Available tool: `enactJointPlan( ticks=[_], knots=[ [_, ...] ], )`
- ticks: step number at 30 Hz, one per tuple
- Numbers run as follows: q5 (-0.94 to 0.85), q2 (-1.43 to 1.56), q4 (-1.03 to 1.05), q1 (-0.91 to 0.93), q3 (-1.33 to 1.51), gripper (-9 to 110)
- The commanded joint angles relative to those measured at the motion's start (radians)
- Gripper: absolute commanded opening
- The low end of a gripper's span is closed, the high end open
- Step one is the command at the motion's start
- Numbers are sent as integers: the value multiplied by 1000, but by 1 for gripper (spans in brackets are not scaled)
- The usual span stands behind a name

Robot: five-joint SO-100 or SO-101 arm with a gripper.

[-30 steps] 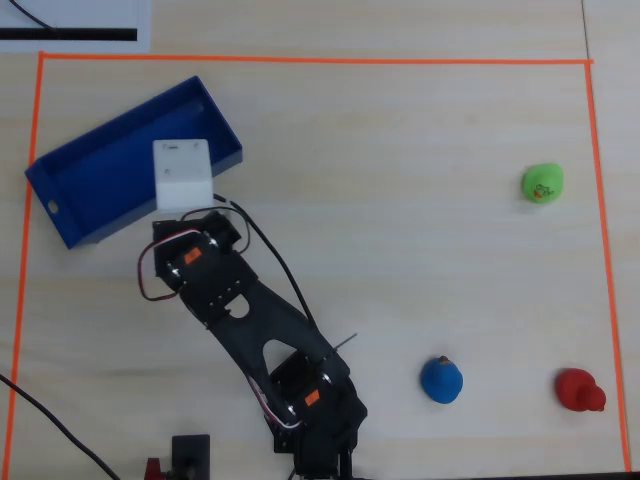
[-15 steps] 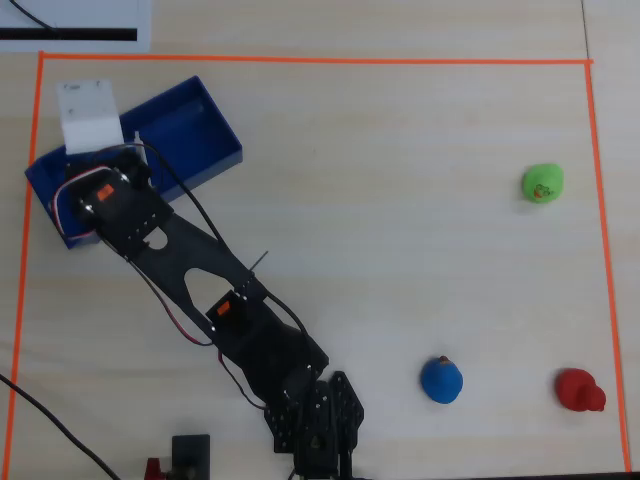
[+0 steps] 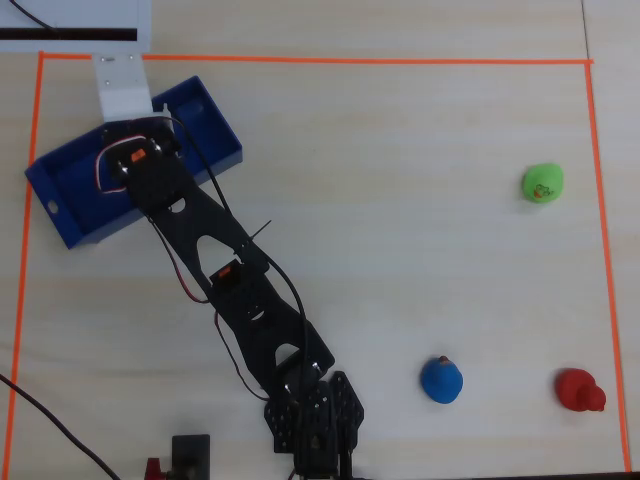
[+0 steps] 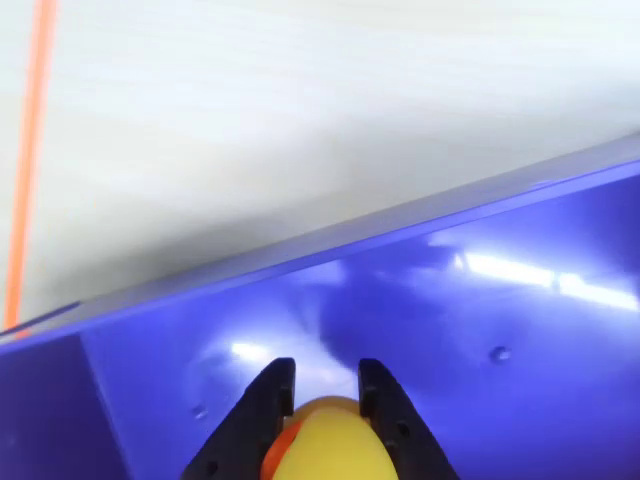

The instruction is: Grasp yellow duck and put it into box.

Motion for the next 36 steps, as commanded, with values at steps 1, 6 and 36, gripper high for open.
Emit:
enactJointPlan(
  ticks=[1, 6, 36],
  knots=[
    [-11, 20, 0, 20, -31, 13],
    [-11, 21, -17, 43, -46, 21],
    [-183, 1698, -202, 486, 1738, 0]
  ],
)
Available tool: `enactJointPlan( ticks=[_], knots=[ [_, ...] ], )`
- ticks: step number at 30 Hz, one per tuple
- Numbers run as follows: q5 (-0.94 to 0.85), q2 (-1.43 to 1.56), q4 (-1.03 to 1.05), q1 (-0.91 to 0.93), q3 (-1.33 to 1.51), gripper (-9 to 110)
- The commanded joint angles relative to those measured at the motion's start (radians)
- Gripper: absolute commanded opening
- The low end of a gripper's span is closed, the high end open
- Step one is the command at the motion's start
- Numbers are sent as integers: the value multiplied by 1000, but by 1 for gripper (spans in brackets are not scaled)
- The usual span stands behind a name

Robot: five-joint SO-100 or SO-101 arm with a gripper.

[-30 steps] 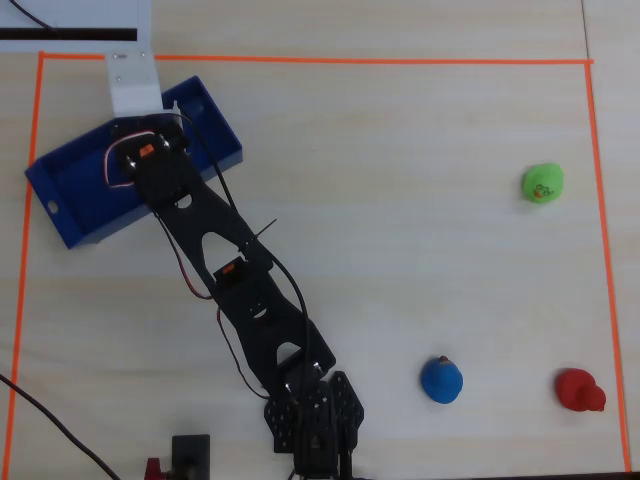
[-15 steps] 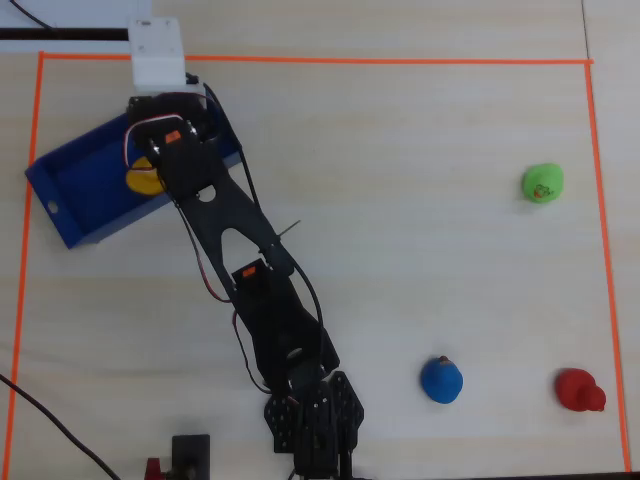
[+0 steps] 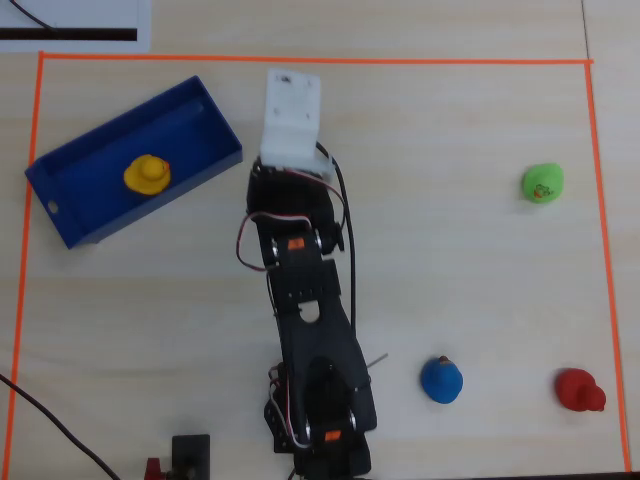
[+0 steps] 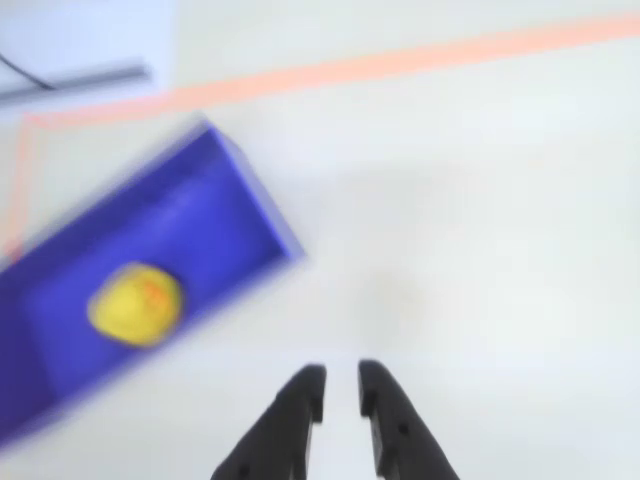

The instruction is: Grasp yellow duck and put it into box.

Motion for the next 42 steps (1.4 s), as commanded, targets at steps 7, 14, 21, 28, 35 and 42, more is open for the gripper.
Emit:
enactJointPlan(
  ticks=[7, 14, 21, 28, 35, 42],
  knots=[
    [-118, 561, 87, 94, 739, 0],
    [-132, 778, 172, 86, 943, 0],
    [-135, 888, 233, 77, 1002, 0],
    [-138, 974, 367, 64, 1022, 0],
    [-129, 1085, 454, 48, 1022, 0],
    [-126, 1100, 463, 51, 1022, 0]
  ],
)
